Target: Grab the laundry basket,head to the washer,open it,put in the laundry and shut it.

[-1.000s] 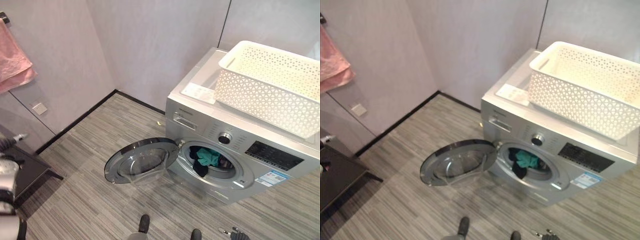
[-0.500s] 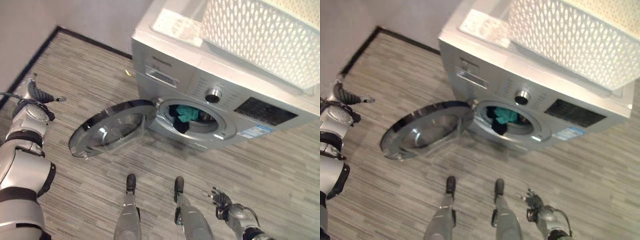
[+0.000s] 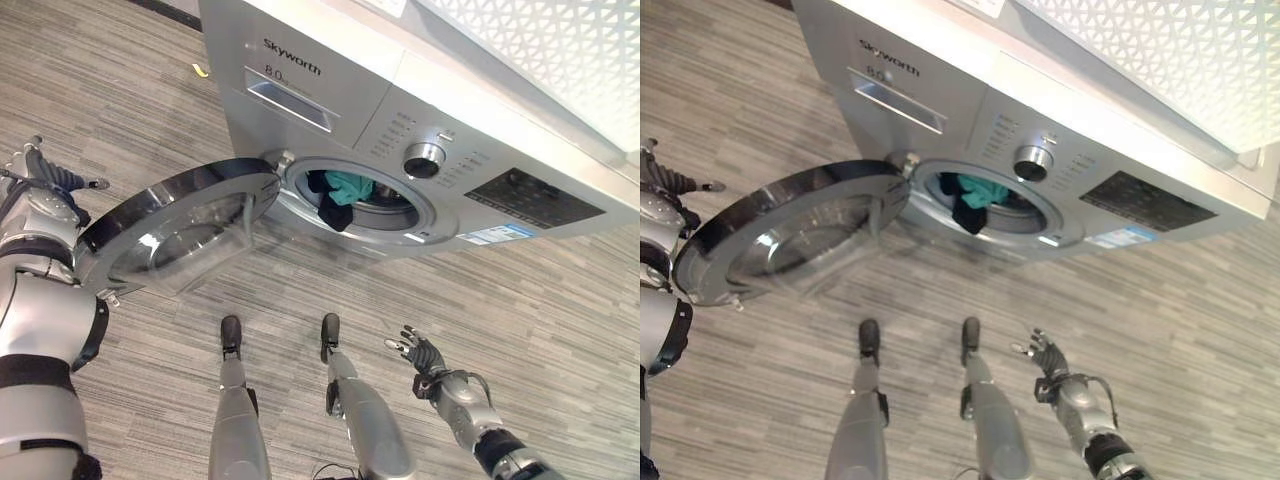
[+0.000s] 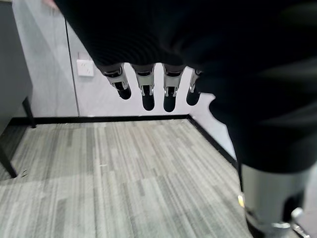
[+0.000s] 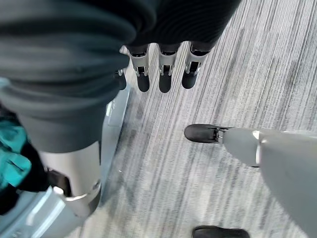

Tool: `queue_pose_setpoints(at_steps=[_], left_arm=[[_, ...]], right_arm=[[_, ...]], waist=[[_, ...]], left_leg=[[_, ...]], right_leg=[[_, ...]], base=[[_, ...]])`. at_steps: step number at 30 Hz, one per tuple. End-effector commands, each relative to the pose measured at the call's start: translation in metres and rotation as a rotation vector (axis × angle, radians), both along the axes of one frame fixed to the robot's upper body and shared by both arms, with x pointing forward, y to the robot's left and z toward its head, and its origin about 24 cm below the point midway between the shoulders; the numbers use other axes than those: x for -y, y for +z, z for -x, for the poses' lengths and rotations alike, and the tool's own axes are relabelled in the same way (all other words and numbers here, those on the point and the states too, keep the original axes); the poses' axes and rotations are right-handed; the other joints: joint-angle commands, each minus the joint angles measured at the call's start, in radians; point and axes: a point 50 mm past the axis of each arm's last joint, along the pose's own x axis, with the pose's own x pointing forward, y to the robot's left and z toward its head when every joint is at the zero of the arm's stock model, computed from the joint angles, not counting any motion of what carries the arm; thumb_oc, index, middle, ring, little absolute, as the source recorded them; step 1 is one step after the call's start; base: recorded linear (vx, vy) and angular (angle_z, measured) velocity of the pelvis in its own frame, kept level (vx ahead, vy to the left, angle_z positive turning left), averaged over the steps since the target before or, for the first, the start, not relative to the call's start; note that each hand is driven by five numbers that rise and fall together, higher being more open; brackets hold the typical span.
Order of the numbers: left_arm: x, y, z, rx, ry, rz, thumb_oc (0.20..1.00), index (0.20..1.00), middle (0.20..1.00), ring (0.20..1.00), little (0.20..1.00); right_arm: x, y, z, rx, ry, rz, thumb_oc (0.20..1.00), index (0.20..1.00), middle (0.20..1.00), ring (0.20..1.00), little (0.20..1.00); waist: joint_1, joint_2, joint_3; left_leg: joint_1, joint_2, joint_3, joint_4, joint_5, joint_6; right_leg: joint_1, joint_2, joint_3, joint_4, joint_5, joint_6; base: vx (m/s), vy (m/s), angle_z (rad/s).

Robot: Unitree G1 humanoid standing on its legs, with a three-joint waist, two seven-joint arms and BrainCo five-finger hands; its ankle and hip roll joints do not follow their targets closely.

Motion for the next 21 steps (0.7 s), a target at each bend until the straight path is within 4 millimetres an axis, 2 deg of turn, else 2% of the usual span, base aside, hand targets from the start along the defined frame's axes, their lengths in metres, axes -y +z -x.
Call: queue_pose_setpoints(at_steps=[1, 3, 5, 6, 7, 8, 9, 12, 13, 14, 15, 16, 17, 18, 19, 20, 21], left_arm=[[-0.013, 0.016, 0.009, -0.017, 0.039, -0.057, 1.000, 1.000, 1.000, 1.000, 1.000], [-0.005, 0.012, 0.003, -0.025, 0.001, -0.057, 1.000, 1.000, 1.000, 1.000, 1.000], [0.013, 0.004, -0.009, -0.042, -0.075, -0.062, 1.000, 1.000, 1.000, 1.000, 1.000], [0.013, 0.004, -0.009, -0.042, -0.075, -0.062, 1.000, 1.000, 1.000, 1.000, 1.000], [0.023, -0.003, -0.016, -0.043, -0.128, -0.044, 1.000, 1.000, 1.000, 1.000, 1.000], [0.023, -0.003, -0.016, -0.043, -0.128, -0.044, 1.000, 1.000, 1.000, 1.000, 1.000], [0.036, -0.008, -0.024, -0.044, -0.184, -0.025, 1.000, 1.000, 1.000, 1.000, 1.000], [0.043, -0.011, -0.027, -0.043, -0.213, -0.008, 1.000, 1.000, 1.000, 1.000, 1.000], [0.063, -0.019, -0.037, -0.052, -0.293, 0.013, 1.000, 1.000, 1.000, 1.000, 1.000], [0.101, -0.043, -0.050, -0.071, -0.421, 0.063, 1.000, 1.000, 1.000, 1.000, 1.000], [0.101, -0.043, -0.050, -0.071, -0.421, 0.063, 1.000, 1.000, 1.000, 1.000, 1.000], [0.138, -0.067, -0.056, -0.079, -0.527, 0.135, 1.000, 1.000, 1.000, 1.000, 1.000], [0.138, -0.067, -0.056, -0.079, -0.527, 0.135, 1.000, 1.000, 1.000, 1.000, 1.000], [0.158, -0.076, -0.058, -0.062, -0.581, 0.188, 1.000, 1.000, 1.000, 1.000, 1.000], [0.183, -0.090, -0.058, -0.051, -0.645, 0.252, 1.000, 1.000, 1.000, 1.000, 1.000], [0.230, -0.119, -0.052, -0.061, -0.743, 0.386, 1.000, 1.000, 1.000, 1.000, 1.000], [0.230, -0.119, -0.052, -0.061, -0.743, 0.386, 1.000, 1.000, 1.000, 1.000, 1.000]], right_arm=[[0.002, 0.005, 0.001, 0.042, 0.009, -0.008, 1.000, 1.000, 1.000, 1.000, 1.000], [0.000, 0.010, -0.001, 0.068, 0.028, -0.011, 1.000, 1.000, 1.000, 1.000, 1.000], [0.000, 0.015, -0.004, 0.098, 0.039, -0.015, 1.000, 1.000, 1.000, 1.000, 1.000], [0.000, 0.015, -0.003, 0.098, 0.039, -0.015, 1.000, 1.000, 1.000, 1.000, 1.000], [0.002, 0.015, -0.002, 0.100, 0.043, -0.011, 1.000, 1.000, 1.000, 1.000, 1.000], [0.002, 0.015, -0.002, 0.100, 0.043, -0.011, 1.000, 1.000, 1.000, 1.000, 1.000], [0.003, 0.014, -0.002, 0.091, 0.046, -0.002, 1.000, 1.000, 1.000, 1.000, 1.000], [0.004, 0.013, -0.002, 0.087, 0.045, 0.001, 1.000, 1.000, 1.000, 1.000, 1.000], [0.006, 0.012, -0.002, 0.079, 0.046, 0.018, 1.000, 1.000, 1.000, 1.000, 1.000], [0.010, 0.006, 0.000, 0.048, 0.030, 0.028, 1.000, 1.000, 1.000, 1.000, 1.000], [0.010, 0.006, 0.000, 0.048, 0.030, 0.028, 1.000, 1.000, 1.000, 1.000, 1.000], [0.011, 0.003, 0.001, 0.032, 0.010, 0.021, 1.000, 1.000, 1.000, 1.000, 1.000], [0.011, 0.003, 0.001, 0.032, 0.010, 0.021, 1.000, 1.000, 1.000, 1.000, 1.000], [0.010, 0.002, 0.001, 0.025, 0.001, 0.016, 1.000, 1.000, 1.000, 1.000, 1.000], [0.010, 0.000, 0.003, 0.018, -0.006, 0.007, 1.000, 1.000, 1.000, 1.000, 1.000], [0.007, -0.004, 0.009, -0.003, -0.019, -0.021, 1.000, 1.000, 1.000, 1.000, 1.000], [0.007, -0.004, 0.009, -0.003, -0.019, -0.021, 1.000, 1.000, 1.000, 1.000, 1.000]], waist=[[-0.023, -0.049, -0.011], [-0.029, -0.052, -0.008], [-0.035, -0.060, -0.002], [-0.035, -0.060, -0.002], [-0.041, -0.065, -0.003], [-0.041, -0.065, -0.003], [-0.044, -0.066, -0.005], [-0.046, -0.065, -0.005], [-0.047, -0.058, -0.004], [-0.043, -0.043, -0.003], [-0.043, -0.043, -0.003], [-0.037, -0.031, 0.000], [-0.037, -0.031, 0.000], [-0.032, -0.023, 0.002], [-0.026, -0.013, 0.002], [-0.017, 0.003, -0.003], [-0.017, 0.003, -0.003]], left_leg=[[-0.106, -0.003, 0.001, 0.131, -0.096, 0.006], [-0.114, -0.003, -0.001, 0.127, -0.093, 0.003], [-0.130, -0.004, -0.003, 0.122, -0.087, -0.002], [-0.130, -0.004, -0.003, 0.122, -0.087, -0.002], [-0.137, -0.002, -0.005, 0.116, -0.083, -0.003], [-0.137, -0.002, -0.006, 0.116, -0.083, -0.003], [-0.140, -0.001, -0.005, 0.104, -0.077, -0.005], [-0.140, 0.000, -0.004, 0.096, -0.074, -0.006], [-0.141, 0.000, -0.005, 0.088, -0.069, -0.008], [-0.134, -0.004, -0.006, 0.081, -0.066, -0.007], [-0.134, -0.004, -0.006, 0.081, -0.066, -0.007], [-0.124, -0.009, -0.004, 0.086, -0.069, -0.006], [-0.124, -0.009, -0.004, 0.086, -0.069, -0.006], [-0.117, -0.012, -0.004, 0.087, -0.071, -0.005], [-0.107, -0.014, -0.002, 0.086, -0.073, -0.003], [-0.084, -0.020, 0.000, 0.082, -0.078, 0.000], [-0.084, -0.020, 0.000, 0.082, -0.078, 0.000]], right_leg=[[-0.037, -0.074, 0.044, 0.099, -0.110, 0.083], [-0.047, -0.072, 0.044, 0.098, -0.109, 0.082], [-0.062, -0.069, 0.041, 0.095, -0.103, 0.080], [-0.062, -0.069, 0.040, 0.095, -0.103, 0.080], [-0.071, -0.067, 0.041, 0.090, -0.098, 0.081], [-0.071, -0.067, 0.041, 0.090, -0.098, 0.081], [-0.078, -0.065, 0.041, 0.086, -0.096, 0.082], [-0.080, -0.065, 0.040, 0.083, -0.095, 0.082], [-0.083, -0.065, 0.041, 0.081, -0.093, 0.084], [-0.080, -0.066, 0.041, 0.083, -0.095, 0.086], [-0.080, -0.066, 0.041, 0.083, -0.095, 0.086], [-0.074, -0.068, 0.044, 0.088, -0.099, 0.085], [-0.074, -0.068, 0.044, 0.088, -0.099, 0.085], [-0.068, -0.070, 0.046, 0.091, -0.102, 0.084], [-0.062, -0.071, 0.047, 0.094, -0.105, 0.084], [-0.047, -0.074, 0.049, 0.098, -0.111, 0.081], [-0.047, -0.074, 0.049, 0.098, -0.111, 0.081]], base=[[0.00, 0.000, 0.00], [0.00, 0.000, 0.00], [-0.01, -0.031, 0.03], [-0.02, -0.036, 0.02], [0.00, 0.000, 0.00], [-0.01, -0.024, 0.05], [0.00, -0.007, 0.04], [0.00, -0.004, 0.01], [0.00, 0.000, 0.00], [0.00, 0.000, 0.00], [0.00, 0.000, 0.00], [0.00, 0.000, 0.00], [-0.01, 0.004, 0.04], [0.00, 0.004, 0.04], [0.00, 0.000, 0.00], [0.00, 0.000, 0.00], [0.02, -0.015, 0.04]])
